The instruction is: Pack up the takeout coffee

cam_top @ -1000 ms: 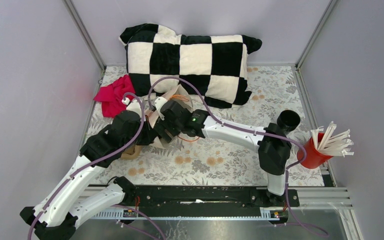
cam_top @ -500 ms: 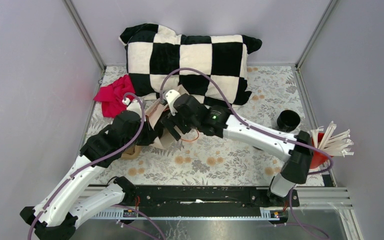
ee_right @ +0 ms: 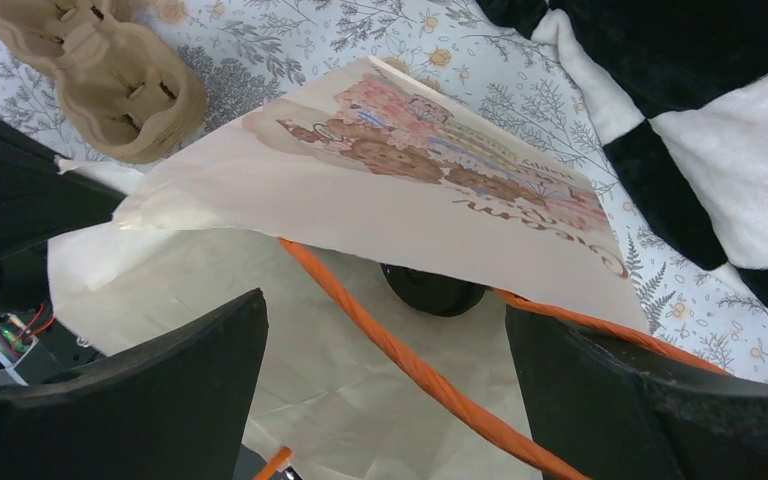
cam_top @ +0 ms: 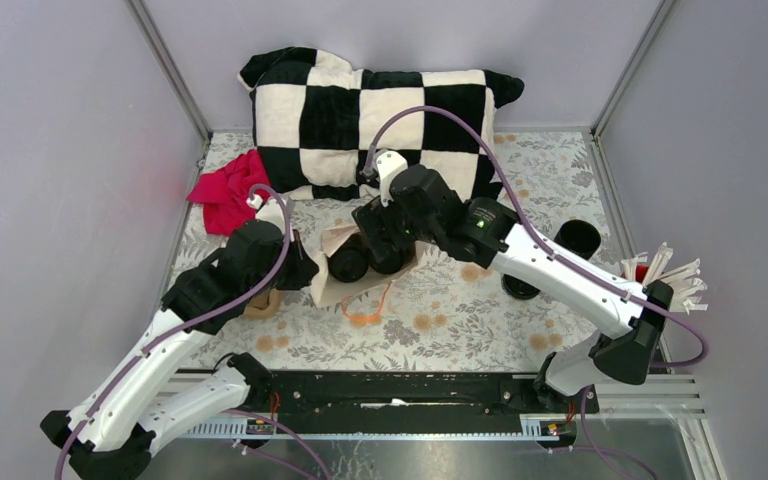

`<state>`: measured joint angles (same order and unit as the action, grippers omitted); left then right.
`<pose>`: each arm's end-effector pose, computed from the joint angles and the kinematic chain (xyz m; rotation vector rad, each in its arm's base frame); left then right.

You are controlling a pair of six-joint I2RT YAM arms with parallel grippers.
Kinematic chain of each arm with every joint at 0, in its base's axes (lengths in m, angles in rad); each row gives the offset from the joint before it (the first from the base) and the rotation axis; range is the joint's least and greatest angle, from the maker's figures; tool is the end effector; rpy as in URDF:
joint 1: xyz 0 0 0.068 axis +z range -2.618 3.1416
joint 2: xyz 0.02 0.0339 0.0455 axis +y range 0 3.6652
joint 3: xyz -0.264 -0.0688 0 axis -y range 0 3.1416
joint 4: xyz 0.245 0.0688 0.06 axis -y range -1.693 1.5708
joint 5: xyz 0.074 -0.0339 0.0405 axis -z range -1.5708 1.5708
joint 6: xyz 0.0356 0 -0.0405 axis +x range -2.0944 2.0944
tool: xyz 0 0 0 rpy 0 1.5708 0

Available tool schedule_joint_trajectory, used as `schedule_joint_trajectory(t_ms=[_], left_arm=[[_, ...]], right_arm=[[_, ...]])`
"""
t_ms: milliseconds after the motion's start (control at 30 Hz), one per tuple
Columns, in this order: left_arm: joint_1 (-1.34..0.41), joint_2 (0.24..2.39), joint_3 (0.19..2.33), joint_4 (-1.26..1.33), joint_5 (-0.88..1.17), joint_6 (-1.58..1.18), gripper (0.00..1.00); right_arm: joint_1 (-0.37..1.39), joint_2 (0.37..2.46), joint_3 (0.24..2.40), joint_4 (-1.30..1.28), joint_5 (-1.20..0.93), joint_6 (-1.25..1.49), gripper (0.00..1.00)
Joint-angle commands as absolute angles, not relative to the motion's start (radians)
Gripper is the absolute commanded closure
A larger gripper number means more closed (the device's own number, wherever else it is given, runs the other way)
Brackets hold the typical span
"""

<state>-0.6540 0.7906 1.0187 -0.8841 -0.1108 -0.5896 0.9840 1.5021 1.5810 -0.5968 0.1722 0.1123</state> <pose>0.1183 -0.0857 0.3483 0.0112 2.2805 -0.5508 0.1912 0.2765 0.4020 -0.7966 1.9617 0.4846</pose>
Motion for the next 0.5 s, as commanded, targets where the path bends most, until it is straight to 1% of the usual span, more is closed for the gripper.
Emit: schedule_joint_trajectory(t_ms=[0, 133, 233, 400, 467], left_arm=[[-0.652, 0.815, 1.047, -0.896, -0.122, -0.586, 1.0], [-0.652, 0.85, 1.095, -0.895, -0.118, -0.589, 1.0], [-0.651, 0.911, 1.158, -0.913, -0.116, -0.622, 1.0], [-0.652, 1.023, 1.264, -0.972, -0.132, -0.682, 1.0], [-0.652, 1.052, 1.306, -0.998, -0.147, -0.693, 1.0]], right_arm=[[0.974, 1.429, 1.571, -0.582, 0.153, 0.146, 0.05], [0.974, 1.428, 1.527, -0.562, 0.081, 0.164, 0.0], [0.974, 1.459, 1.553, -0.577, 0.023, 0.172, 0.0], [0.986, 1.535, 1.603, -0.629, -0.164, 0.165, 0.0], [1.001, 1.547, 1.629, -0.653, -0.191, 0.16, 0.0]])
